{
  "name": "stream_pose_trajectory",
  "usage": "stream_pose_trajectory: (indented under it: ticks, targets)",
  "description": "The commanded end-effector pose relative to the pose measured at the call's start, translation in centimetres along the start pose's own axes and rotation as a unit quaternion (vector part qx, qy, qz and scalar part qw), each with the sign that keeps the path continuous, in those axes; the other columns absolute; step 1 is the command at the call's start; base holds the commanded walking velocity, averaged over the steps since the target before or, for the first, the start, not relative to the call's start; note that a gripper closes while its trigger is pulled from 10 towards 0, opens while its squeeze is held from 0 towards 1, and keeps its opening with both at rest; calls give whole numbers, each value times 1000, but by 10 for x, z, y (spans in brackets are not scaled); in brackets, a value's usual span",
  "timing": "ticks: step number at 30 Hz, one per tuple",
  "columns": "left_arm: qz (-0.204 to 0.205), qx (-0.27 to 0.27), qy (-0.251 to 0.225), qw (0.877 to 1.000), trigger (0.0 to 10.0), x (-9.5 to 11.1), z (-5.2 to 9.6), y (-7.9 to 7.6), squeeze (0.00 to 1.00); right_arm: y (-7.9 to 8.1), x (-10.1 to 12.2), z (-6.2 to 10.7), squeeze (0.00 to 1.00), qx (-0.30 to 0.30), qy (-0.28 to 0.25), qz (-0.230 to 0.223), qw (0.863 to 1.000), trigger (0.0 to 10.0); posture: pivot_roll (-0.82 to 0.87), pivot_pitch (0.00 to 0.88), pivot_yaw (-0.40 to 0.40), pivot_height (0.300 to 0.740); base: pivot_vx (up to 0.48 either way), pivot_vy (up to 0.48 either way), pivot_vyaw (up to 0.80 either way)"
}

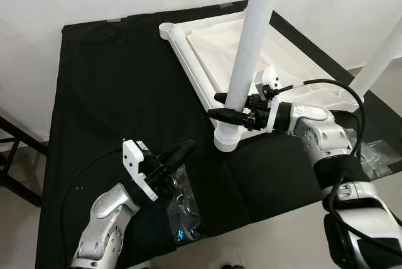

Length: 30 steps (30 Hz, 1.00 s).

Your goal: Building children table

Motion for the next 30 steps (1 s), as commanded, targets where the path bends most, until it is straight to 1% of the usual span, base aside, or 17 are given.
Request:
stream_pose_trajectory:
  ticks: [1, 4, 6, 7, 8, 9, 10, 11, 12, 13, 18, 19, 20, 22, 26, 27, 30]
  targets:
    - [9, 0, 5, 1000, 10000, -4, 4, -2, 0, 6, -14, 0, 0, 7, 11, -19, 1000, 0, 1, 154, -18, 740, 0, 0, 0]
    - [9, 0, 5, 1000, 10000, -4, 5, -2, 0, 7, -32, 8, 0, -92, 33, -13, 995, 0, -3, 158, -17, 740, 0, 0, 0]
    - [9, 0, 5, 1000, 10000, -4, 5, -2, 0, 7, -32, 8, 0, -92, 33, -13, 995, 0, -3, 158, -17, 740, 0, 0, 0]
    - [9, 0, 5, 1000, 10000, -4, 5, -2, 0, 8, -38, 10, 0, -122, 42, -8, 992, 0, -2, 158, -19, 740, 0, 0, 0]
    - [8, 0, 6, 1000, 10000, -4, 6, -2, 0, -1, -49, 15, 0, -285, 54, -31, 956, 0, 3, 150, -27, 740, 0, 0, 0]
    - [8, 0, 7, 1000, 10000, -3, 7, -1, 0, -1, -60, 26, 0, -424, 54, -85, 900, 0, 6, 150, -23, 740, 0, 0, 0]
    - [8, 0, 8, 1000, 10000, -3, 7, 0, 0, 18, -74, 28, 0, -475, 70, -120, 869, 0, 14, 155, -9, 740, 0, 0, 0]
    - [7, 0, 9, 1000, 10000, -2, 7, 1, 0, 35, -79, 26, 0, -488, 79, -120, 861, 0, 13, 156, -1, 740, 0, 0, 0]
    - [7, 0, 9, 1000, 10000, -2, 7, 1, 0, 35, -79, 26, 0, -488, 79, -120, 861, 0, 13, 156, -1, 740, 0, 0, 0]
    - [4, 0, 12, 1000, 10000, -4, 8, 1, 0, 56, -82, 10, 0, -423, 92, -66, 899, 0, -2, 141, 6, 740, 0, 0, 0]
    - [7, -4, 15, 1000, 10000, -5, 7, 1, 0, 37, -75, 13, 0, -431, 94, -47, 896, 0, 6, 133, -9, 740, 0, 0, 0]
    - [5, -3, 14, 1000, 10000, -4, 6, 2, 0, 30, -72, 12, 0, -438, 100, -36, 893, 1098, 7, 138, -10, 740, 0, 0, 0]
    - [5, -3, 14, 1000, 10000, -4, 6, 2, 0, 30, -72, 12, 0, -438, 100, -36, 893, 1098, 7, 138, -10, 740, 0, 0, 0]
    - [1, 1, 12, 1000, 10000, -3, 6, 2, 0, 27, -70, 12, 0, -446, 112, -27, 888, 10000, 13, 137, -9, 740, 0, 0, 0]
    - [-1, 2, 11, 1000, 10000, -3, 6, 2, 0, 25, -67, 11, 0, -441, 107, -24, 891, 10000, 17, 138, -7, 740, 0, 0, 0]
    - [-1, 1, 12, 1000, 10000, -3, 6, 2, 0, 25, -64, 10, 1000, -445, 104, -27, 889, 10000, 15, 140, -5, 740, 0, 0, 0]
    - [0, -1, 12, 1000, 10000, -3, 5, 2, 0, 24, -60, 9, 1000, -438, 101, -22, 893, 10000, 11, 141, -3, 740, 0, 0, 0]
Point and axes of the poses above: a point about 5 cm out from each wrist's last joint towards the gripper, its own z axis pointing back from the gripper into the wrist, its own x axis along the axis of the wrist's last joint, y = z × x, the point moved 2 cm from there along -z, pointing out of the wrist towards the gripper, and after that the axes turned 5 degrees about z, right-handed, at the moved point
